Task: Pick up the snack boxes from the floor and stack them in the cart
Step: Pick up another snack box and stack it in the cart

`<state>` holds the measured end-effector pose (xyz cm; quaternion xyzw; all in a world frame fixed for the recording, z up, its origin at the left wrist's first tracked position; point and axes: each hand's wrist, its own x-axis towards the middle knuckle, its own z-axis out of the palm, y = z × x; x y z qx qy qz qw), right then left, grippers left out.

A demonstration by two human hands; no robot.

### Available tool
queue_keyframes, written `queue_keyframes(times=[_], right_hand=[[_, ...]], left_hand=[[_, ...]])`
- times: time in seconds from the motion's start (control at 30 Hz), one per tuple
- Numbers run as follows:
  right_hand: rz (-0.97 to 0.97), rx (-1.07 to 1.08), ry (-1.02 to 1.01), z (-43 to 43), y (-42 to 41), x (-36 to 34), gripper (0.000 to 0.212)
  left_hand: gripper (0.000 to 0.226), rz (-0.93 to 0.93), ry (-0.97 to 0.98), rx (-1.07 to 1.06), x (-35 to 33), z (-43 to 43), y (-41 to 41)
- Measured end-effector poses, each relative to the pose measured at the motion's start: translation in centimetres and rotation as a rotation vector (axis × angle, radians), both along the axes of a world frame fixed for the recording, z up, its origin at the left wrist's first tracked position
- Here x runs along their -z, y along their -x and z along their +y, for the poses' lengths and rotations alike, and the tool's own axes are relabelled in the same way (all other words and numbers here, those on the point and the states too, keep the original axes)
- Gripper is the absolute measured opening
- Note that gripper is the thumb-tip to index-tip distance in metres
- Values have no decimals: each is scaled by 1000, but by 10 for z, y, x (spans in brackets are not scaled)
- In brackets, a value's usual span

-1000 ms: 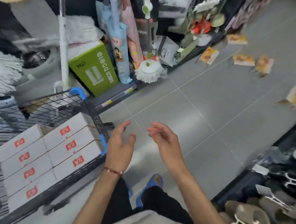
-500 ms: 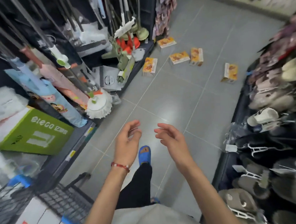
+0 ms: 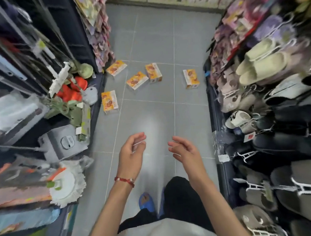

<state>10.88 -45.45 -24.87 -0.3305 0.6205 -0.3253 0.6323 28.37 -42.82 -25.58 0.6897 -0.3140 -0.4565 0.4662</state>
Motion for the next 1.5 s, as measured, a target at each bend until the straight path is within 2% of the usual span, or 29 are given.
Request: queue_keyframes(times=[0.23,0.47,0.67,0.97,1.23,1.5], right_hand=[[-7,120,-29,-123,-6,17,25],[-77,107,-68,-290,-12,14,27],[-74,161,-64,-417,3,7,22],[-25,281,-98,-589,16,27,19],[-29,500,-157,-708,29,34,18],[-84,630,-269,-810,59,77,23]], left_hand=[[27,21,-38,85,13,-148,-10],[27,14,-82,123,8,-312,1],[28,29,-80,130,-6,-438,14],[24,71,-135,214,23,-642,18],[25,-10,-254,442,48,-810,24],[22,-55,-367,546,86,-912,77]])
